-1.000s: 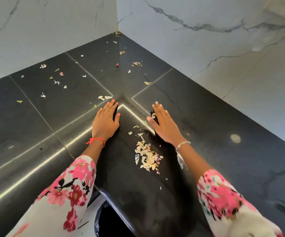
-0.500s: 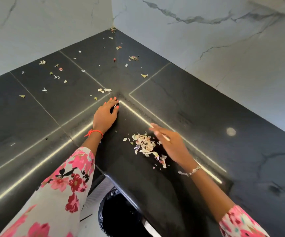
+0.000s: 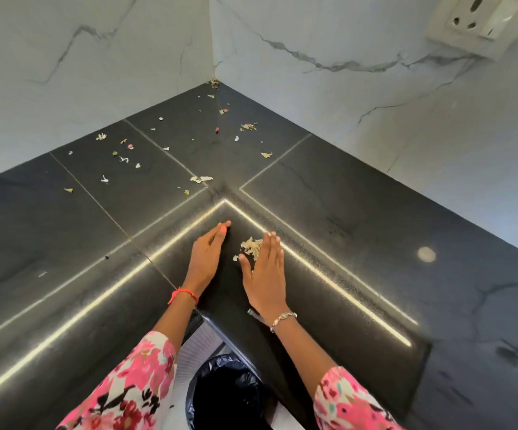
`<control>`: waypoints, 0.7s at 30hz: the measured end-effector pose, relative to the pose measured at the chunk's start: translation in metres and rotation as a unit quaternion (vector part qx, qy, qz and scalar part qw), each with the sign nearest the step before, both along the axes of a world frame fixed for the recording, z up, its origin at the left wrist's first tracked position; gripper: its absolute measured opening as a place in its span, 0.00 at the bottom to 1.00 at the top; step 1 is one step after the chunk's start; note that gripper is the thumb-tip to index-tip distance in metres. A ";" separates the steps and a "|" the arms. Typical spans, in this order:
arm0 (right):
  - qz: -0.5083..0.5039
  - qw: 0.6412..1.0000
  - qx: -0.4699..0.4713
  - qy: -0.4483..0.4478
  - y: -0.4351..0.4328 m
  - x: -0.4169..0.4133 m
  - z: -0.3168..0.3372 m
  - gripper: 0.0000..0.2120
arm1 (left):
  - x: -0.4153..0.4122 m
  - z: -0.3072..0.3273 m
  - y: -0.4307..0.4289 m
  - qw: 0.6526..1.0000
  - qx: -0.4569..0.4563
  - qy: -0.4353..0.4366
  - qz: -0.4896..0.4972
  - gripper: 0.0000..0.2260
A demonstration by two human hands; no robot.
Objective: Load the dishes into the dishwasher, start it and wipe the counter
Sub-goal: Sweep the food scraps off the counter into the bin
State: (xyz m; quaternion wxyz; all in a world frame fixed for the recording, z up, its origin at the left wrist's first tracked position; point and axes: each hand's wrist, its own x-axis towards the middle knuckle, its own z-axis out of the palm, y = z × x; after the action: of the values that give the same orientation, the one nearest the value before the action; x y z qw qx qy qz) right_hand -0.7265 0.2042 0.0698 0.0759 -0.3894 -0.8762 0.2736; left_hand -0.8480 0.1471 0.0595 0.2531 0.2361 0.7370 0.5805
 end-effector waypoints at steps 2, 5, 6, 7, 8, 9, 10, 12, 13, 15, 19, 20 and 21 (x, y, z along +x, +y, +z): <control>0.040 0.999 0.006 0.016 0.003 0.000 0.000 0.30 | -0.002 0.002 -0.004 0.998 0.038 -0.044 0.026 0.15; 0.109 0.993 0.051 0.008 0.007 0.011 -0.005 0.24 | 0.001 0.006 -0.011 0.984 0.106 -0.116 0.081 0.14; 0.128 0.990 0.058 0.004 0.008 0.014 -0.006 0.23 | 0.005 0.009 -0.013 0.976 0.131 -0.143 0.102 0.15; 0.137 0.989 0.057 0.008 0.009 0.016 -0.006 0.23 | 0.010 0.012 -0.015 0.967 0.151 -0.165 0.122 0.15; 0.138 0.988 0.058 0.024 0.009 0.018 -0.005 0.23 | 0.014 0.014 -0.017 0.959 0.165 -0.182 0.139 0.15; 0.141 0.987 0.062 0.039 0.009 0.019 -0.003 0.22 | 0.019 0.017 -0.018 0.953 0.174 -0.197 0.149 0.16; 0.148 0.985 0.073 0.054 0.010 0.019 -0.003 0.21 | 0.023 0.020 -0.019 0.948 0.181 -0.210 0.154 0.16; 0.160 0.981 0.089 0.067 0.013 0.019 -0.003 0.14 | 0.032 0.024 -0.021 0.938 0.200 -0.236 0.157 0.15; 0.148 0.981 0.092 0.082 0.016 0.018 -0.002 0.12 | 0.035 0.026 -0.021 0.931 0.210 -0.251 0.160 0.15; 0.094 0.985 0.056 0.133 0.018 0.016 0.006 0.11 | 0.040 0.029 -0.022 0.913 0.230 -0.294 0.164 0.15; 0.005 0.964 -0.050 0.260 0.012 0.010 0.043 0.09 | 0.045 0.033 -0.015 0.862 0.250 -0.412 0.155 0.17; 0.010 0.960 -0.068 0.273 0.008 0.009 0.048 0.09 | 0.047 0.032 -0.013 0.843 0.255 -0.448 0.155 0.18; 0.026 0.957 -0.085 0.277 0.001 0.008 0.055 0.09 | 0.049 0.033 -0.010 0.821 0.255 -0.485 0.157 0.18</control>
State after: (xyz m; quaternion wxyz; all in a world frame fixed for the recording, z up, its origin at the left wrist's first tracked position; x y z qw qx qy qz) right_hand -0.7189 0.2055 0.1243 0.2755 -0.2802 -0.8041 0.4461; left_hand -0.7994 0.1369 0.0923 0.4141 -0.1389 0.3714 0.8193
